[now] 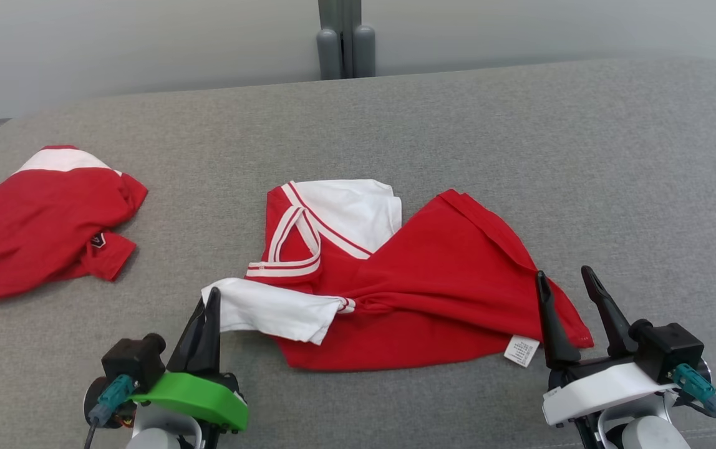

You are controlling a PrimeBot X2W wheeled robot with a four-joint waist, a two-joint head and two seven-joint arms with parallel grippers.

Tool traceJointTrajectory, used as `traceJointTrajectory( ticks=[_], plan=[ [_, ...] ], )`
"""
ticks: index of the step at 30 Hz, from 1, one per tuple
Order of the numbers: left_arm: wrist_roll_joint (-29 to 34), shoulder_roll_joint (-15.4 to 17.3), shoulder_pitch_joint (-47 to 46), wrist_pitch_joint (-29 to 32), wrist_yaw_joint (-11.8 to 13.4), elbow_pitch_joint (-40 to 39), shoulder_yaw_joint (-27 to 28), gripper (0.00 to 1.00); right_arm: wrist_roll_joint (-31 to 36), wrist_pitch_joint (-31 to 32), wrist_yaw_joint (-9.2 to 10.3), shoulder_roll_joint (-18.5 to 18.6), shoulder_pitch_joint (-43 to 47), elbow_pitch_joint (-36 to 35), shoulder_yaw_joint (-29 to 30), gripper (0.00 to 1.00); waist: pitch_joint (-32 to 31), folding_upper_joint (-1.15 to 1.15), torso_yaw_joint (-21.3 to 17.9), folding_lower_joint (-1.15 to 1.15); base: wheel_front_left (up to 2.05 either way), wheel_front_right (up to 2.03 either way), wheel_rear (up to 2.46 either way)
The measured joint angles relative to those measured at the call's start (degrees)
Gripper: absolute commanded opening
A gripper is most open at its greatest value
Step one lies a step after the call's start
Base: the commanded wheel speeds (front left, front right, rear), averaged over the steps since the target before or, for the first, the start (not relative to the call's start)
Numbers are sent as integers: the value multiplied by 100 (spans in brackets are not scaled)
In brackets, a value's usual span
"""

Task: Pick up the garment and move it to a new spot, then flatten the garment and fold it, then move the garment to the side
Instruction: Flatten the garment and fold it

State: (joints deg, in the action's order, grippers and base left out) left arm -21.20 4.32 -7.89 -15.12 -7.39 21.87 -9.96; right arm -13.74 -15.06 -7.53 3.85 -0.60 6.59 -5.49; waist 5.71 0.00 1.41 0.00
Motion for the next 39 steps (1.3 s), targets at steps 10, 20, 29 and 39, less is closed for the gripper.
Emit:
traceJointTrajectory(
  ticks=[10,20,29,39],
  plan=[
    [-96,108,826,0,1,-120,80,0,-19,1,0,-4,5,103,38,100,-18,0,394,0,0,0,0],
    [-9,153,933,25,57,-186,108,100,-20,0,0,13,-2,181,-4,100,15,0,475,0,0,0,0],
    [291,407,-471,9,45,-407,76,100,-16,0,0,48,-124,222,-96,100,76,0,161,0,0,0,0],
    [381,776,-2067,354,8,357,-339,100,34,0,0,-2,-382,165,-108,100,400,0,-442,0,0,0,0]
  ],
)
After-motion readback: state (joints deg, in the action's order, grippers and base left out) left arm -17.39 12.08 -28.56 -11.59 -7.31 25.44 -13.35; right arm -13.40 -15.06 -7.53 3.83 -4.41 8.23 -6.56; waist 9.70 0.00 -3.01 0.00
